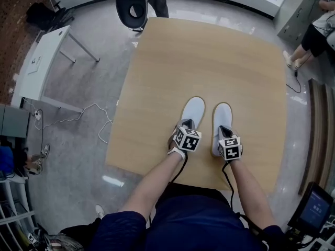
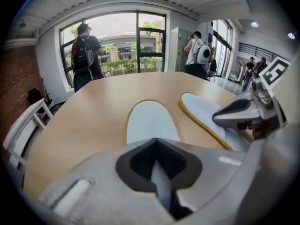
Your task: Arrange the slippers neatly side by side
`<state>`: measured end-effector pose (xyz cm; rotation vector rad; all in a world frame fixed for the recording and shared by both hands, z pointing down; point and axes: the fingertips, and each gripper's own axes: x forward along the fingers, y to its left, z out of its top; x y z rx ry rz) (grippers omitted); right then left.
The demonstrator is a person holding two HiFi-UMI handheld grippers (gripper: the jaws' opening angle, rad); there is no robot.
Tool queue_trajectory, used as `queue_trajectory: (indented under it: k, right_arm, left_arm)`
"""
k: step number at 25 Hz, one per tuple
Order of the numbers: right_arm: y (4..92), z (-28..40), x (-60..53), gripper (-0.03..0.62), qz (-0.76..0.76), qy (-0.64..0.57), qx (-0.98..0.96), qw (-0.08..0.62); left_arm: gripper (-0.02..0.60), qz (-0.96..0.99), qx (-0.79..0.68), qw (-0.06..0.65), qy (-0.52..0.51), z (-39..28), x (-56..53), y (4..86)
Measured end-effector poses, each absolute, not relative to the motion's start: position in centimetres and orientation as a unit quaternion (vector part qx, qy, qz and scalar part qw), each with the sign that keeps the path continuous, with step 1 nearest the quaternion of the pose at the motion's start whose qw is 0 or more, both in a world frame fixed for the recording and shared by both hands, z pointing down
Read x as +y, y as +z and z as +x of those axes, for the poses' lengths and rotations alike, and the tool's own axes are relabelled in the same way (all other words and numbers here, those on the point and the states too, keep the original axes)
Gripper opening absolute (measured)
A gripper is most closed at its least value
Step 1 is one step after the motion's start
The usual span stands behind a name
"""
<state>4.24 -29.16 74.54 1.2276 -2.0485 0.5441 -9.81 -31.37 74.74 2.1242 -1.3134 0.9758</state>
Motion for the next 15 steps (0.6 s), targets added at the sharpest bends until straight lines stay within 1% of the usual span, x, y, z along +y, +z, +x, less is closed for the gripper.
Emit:
queue_trajectory:
  k: [6, 15]
  right_arm:
    - [74.8, 3.3, -28.6, 0.009, 0.465, 0.221, -0.783, 0.35]
    - [74.3, 2.2, -26.7, 0.011, 0.466, 0.222, -0.786, 0.34]
  left_arm:
    - [0.003, 0.75, -0.494, 0.317, 0.306, -10.3, -30.3, 74.8]
    - [0.003, 0.741, -0.485, 0.386, 0.26, -9.6, -28.2, 73.1]
